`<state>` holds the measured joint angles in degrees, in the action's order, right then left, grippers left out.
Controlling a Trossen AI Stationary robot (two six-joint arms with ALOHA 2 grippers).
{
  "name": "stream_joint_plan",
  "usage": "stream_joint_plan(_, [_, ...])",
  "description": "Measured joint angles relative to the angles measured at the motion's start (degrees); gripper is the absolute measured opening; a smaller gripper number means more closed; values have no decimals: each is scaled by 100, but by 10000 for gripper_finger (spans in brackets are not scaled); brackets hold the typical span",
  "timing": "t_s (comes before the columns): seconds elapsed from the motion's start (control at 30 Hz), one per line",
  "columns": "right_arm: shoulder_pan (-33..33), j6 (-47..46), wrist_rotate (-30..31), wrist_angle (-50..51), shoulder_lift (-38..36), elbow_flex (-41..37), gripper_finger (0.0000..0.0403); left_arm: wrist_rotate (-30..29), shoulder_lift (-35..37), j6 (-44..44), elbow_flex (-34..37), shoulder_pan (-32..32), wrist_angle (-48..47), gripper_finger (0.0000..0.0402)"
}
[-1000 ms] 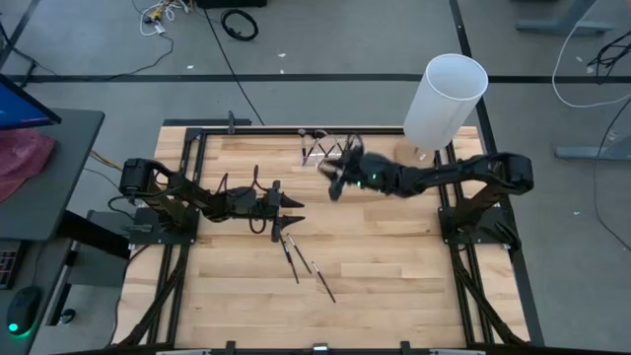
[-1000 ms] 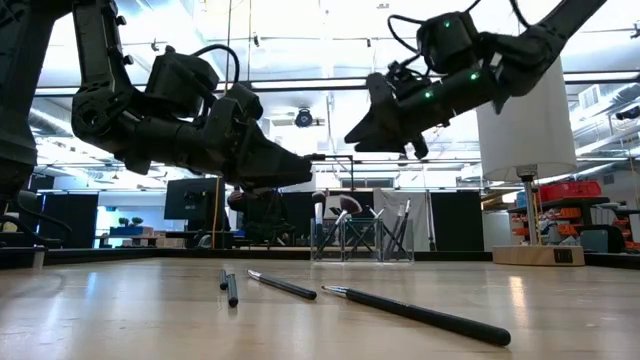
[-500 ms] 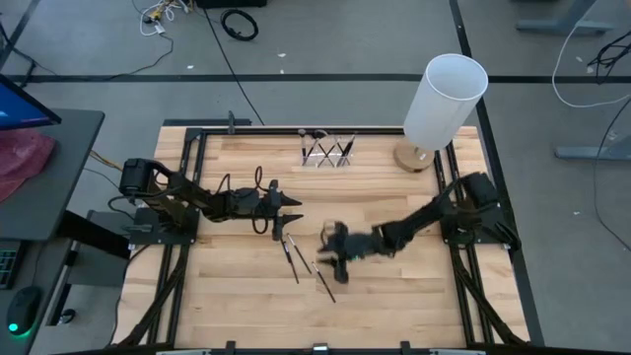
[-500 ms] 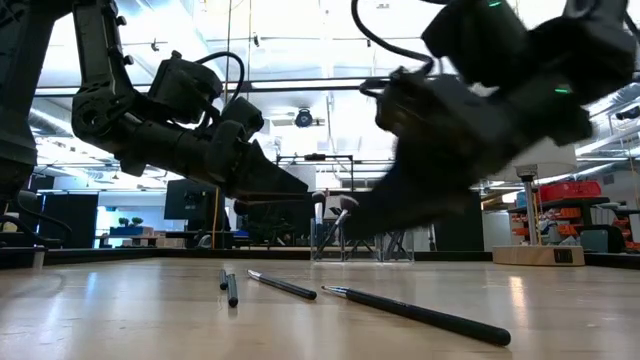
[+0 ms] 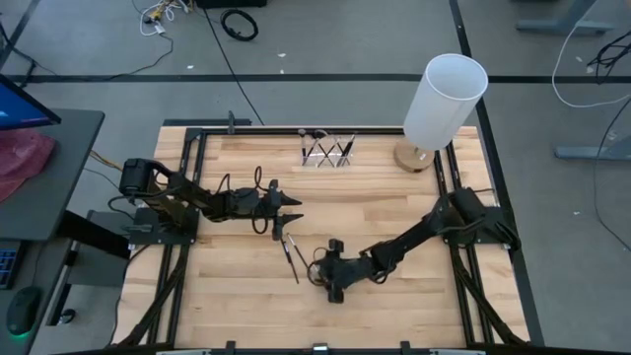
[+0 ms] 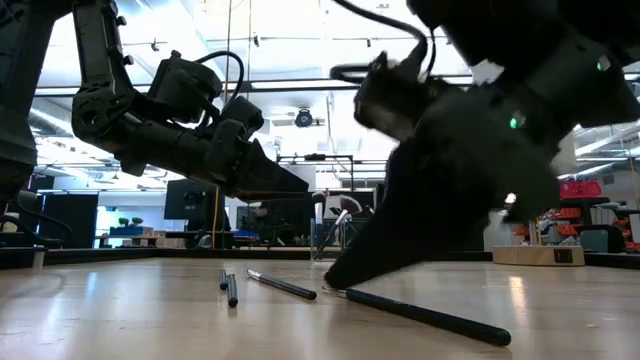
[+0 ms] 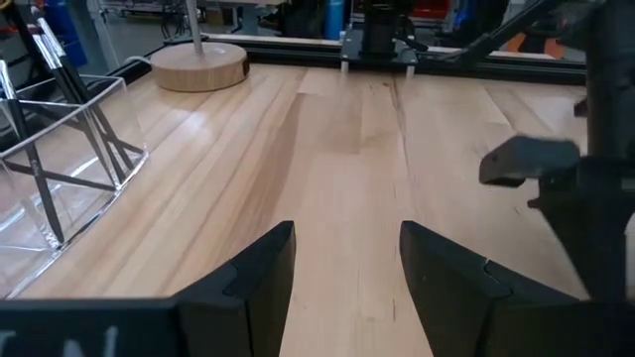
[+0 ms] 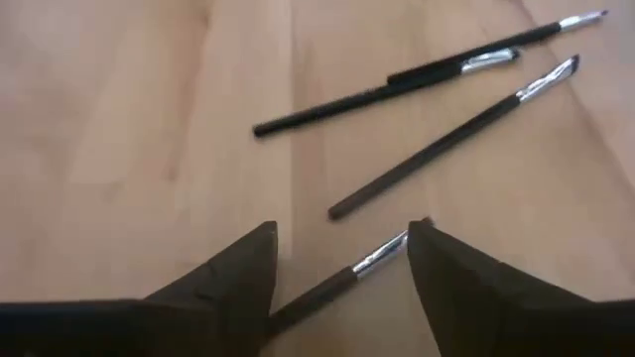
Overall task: Pick & Place Makeup Supplies
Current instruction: Put the black makeup brush into the transparent organizer
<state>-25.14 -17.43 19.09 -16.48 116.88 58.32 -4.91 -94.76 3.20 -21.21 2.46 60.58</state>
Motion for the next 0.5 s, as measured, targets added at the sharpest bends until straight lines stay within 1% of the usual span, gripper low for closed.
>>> stream_joint_plan(0.13, [-100,-54,334,103,194,104,217,0,0,11,0,-2,-11,188])
stream_joint_plan(0.27, [-208,-226,775,599,181,123,197,1,0,57,0,-2,-36,188])
stream_joint_plan(0.5, [-234,-401,878,1283,134,128,167,0,0,59,0,-7,-35,188])
